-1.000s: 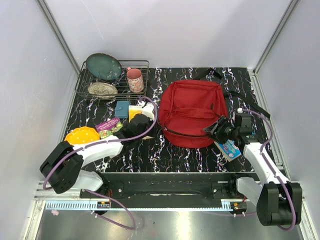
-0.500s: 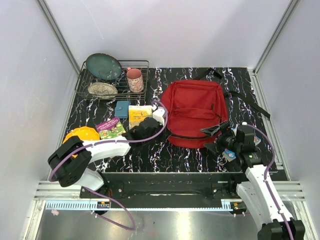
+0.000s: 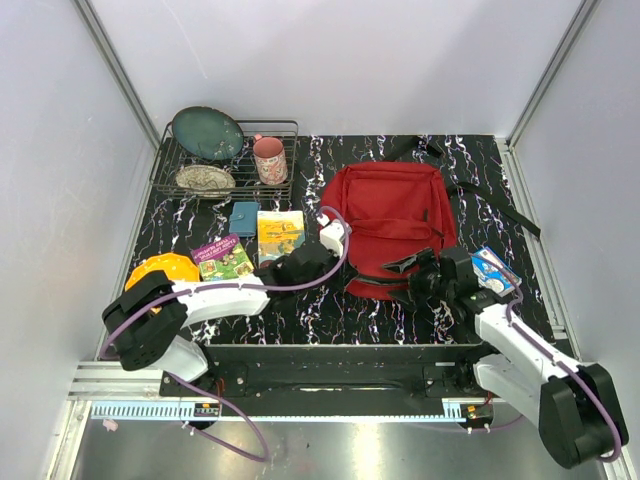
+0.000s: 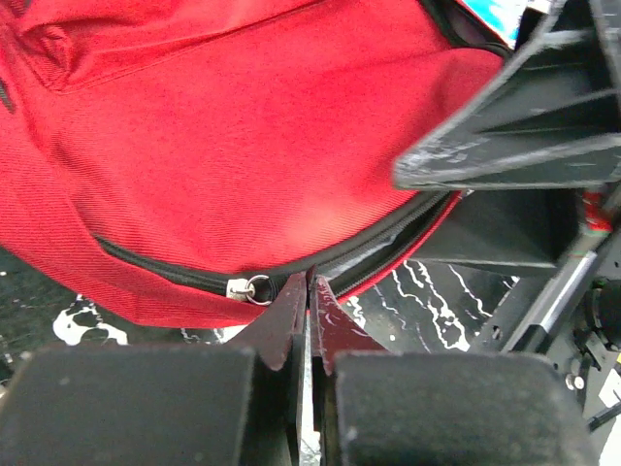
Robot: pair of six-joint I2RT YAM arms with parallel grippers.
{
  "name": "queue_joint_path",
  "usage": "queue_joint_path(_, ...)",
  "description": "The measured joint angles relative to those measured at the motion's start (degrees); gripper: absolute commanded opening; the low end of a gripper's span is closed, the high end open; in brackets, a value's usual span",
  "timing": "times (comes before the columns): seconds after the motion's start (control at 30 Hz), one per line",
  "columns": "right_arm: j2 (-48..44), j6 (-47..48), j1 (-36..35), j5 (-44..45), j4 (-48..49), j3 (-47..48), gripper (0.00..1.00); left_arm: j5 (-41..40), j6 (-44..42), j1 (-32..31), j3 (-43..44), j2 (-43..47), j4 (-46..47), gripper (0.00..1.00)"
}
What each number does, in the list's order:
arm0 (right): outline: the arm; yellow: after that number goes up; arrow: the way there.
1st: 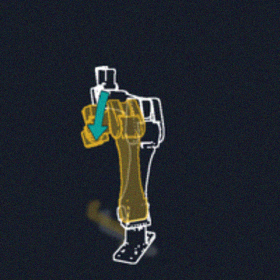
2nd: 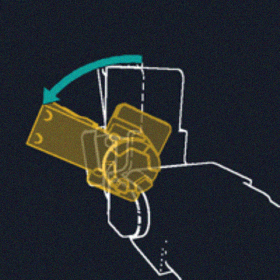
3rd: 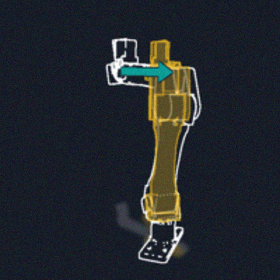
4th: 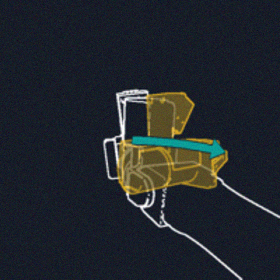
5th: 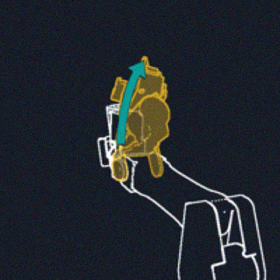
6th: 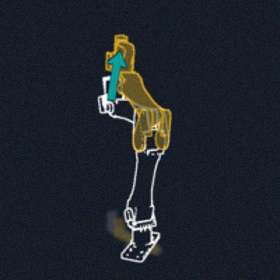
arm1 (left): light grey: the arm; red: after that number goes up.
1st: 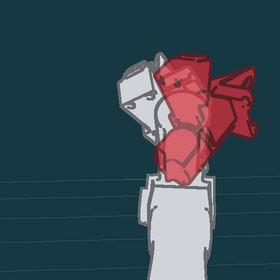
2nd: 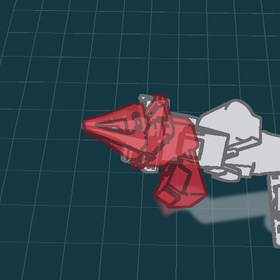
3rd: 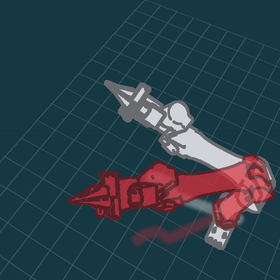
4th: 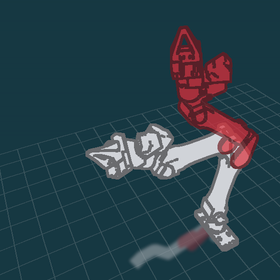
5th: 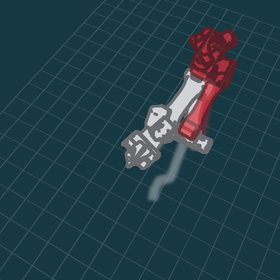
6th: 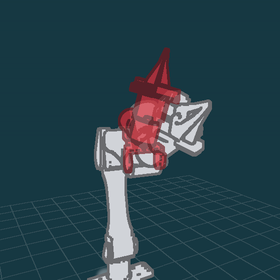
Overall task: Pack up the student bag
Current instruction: Unzip the student bag at the center of the board.
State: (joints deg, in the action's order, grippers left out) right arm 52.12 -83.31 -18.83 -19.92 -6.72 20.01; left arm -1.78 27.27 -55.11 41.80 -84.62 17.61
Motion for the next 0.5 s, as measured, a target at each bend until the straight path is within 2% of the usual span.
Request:
queue_joint_path(0.07, 1.97, -0.76, -0.59, 1.36, 2.19, 0.0, 0.58, -0.02, -0.04, -0.96, 0.35, 0.0, -0.02, 0.0)
queue_joint_path(0.1, 2.73, -1.03, -0.7, 1.92, 3.1, 0.0, 0.39, 0.0, -0.11, -1.38, 0.5, 0.02, 0.02, 0.0)
queue_joint_path(0.13, 3.58, -1.2, -0.81, 2.4, 4.15, 0.0, 0.25, 0.02, -0.28, -1.7, 0.59, 0.02, 0.07, 0.0)
queue_joint_path(0.23, 5.64, -1.09, -1.05, 3.78, 6.1, 0.04, 0.0, 0.02, -0.57, -1.95, 0.59, 0.04, 0.0, 0.0)
queue_joint_path(0.5, 3.32, 4.9, -1.33, 7.06, 4.66, 0.59, 0.0, -4.2, -3.34, -1.66, 0.59, 3.26, -2.62, 0.0)
